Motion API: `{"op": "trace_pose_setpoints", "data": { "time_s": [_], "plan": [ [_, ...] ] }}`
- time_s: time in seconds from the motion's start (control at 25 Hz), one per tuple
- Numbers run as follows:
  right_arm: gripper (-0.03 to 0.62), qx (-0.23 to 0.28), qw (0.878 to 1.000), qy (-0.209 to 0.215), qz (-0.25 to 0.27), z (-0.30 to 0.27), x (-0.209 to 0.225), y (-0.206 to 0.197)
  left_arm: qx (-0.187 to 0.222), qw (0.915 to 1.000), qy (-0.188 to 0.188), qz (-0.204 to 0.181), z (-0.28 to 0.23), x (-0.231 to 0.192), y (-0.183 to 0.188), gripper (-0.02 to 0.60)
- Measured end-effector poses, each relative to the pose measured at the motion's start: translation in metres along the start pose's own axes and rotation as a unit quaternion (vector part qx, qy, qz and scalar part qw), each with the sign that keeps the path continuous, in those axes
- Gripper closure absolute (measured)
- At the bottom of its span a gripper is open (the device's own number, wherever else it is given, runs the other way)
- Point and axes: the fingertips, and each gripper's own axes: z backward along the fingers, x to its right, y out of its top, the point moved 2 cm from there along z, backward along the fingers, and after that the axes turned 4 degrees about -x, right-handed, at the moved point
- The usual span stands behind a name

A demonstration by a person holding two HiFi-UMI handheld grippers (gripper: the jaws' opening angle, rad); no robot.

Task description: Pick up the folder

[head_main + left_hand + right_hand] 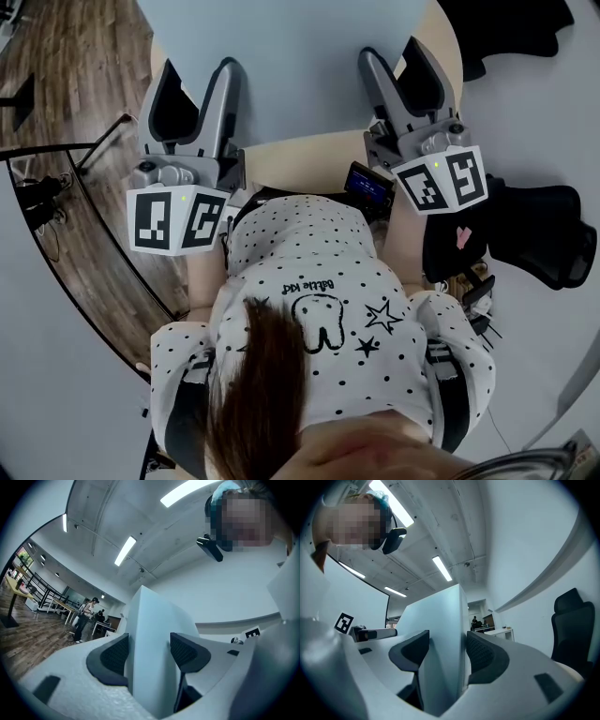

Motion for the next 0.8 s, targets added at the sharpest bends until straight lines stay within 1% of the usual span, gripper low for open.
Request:
{"op": "trace_pose_setpoints", "data": {
  "time_s": [0.32, 0.8],
  "plan": [
    [0.342, -0.006, 1.000, -0.001, -0.006, -0.0005, 0.0064, -0.0054, -0.004, 1.0000, 0.002, 0.002, -0.0037, 0.0008, -0.0064, 0.301],
    [0.342, -0.003, 1.000, -0.002, -0.011, -0.0014, 0.0050, -0.0055, -0.003, 1.0000, 0.002, 0.007, -0.0025, -0.0013, -0.0057, 0.301]
  ]
}}
